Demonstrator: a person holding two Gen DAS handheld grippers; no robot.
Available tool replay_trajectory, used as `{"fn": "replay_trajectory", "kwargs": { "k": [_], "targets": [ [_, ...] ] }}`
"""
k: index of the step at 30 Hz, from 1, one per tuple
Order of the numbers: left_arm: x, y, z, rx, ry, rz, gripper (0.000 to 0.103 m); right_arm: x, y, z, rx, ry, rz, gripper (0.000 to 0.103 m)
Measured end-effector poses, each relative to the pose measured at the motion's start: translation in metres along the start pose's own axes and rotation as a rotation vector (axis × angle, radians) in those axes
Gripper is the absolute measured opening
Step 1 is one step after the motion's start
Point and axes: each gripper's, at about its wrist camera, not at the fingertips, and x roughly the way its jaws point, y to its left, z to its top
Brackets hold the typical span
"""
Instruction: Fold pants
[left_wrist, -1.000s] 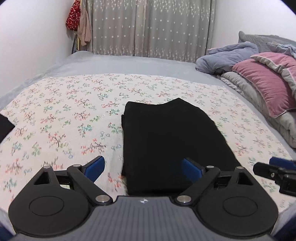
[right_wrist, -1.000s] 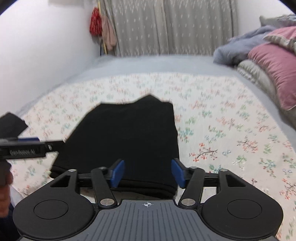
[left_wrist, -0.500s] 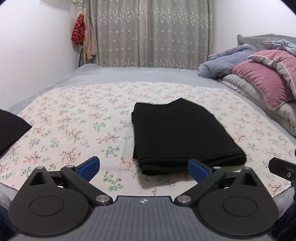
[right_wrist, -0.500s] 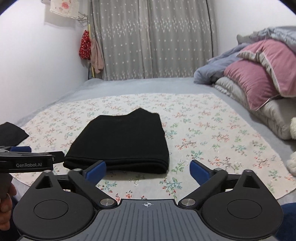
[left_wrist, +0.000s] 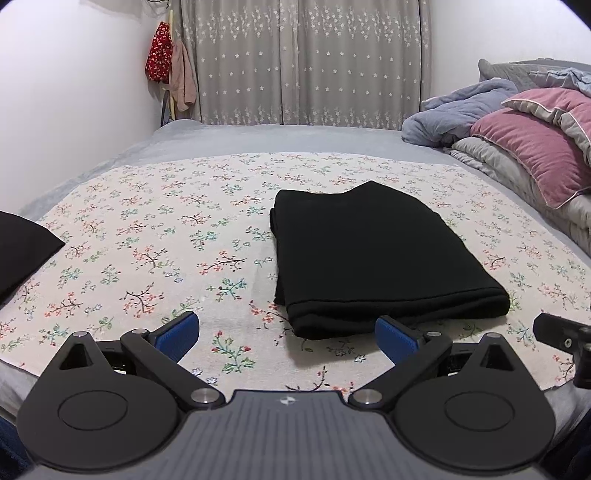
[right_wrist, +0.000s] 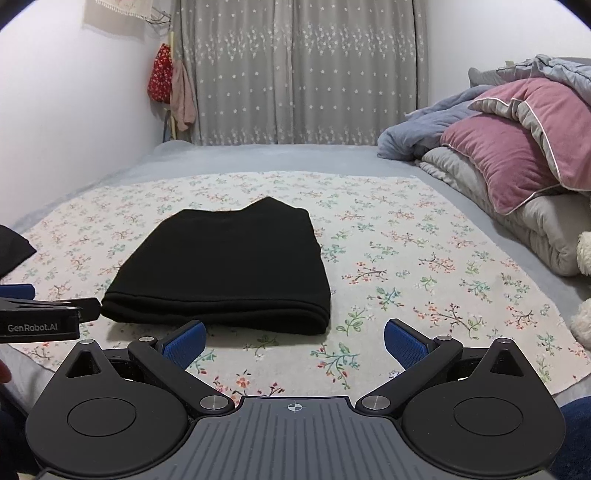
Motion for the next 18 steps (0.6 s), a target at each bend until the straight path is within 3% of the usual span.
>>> {"fn": "replay_trajectory", "kwargs": {
  "k": [18],
  "targets": [
    [0.004, -0.017, 0.004, 0.011, 0.012, 0.009, 0.103, 0.002, -0.002, 0.0, 0.037, 0.014, -0.008, 0.103]
  ]
}}
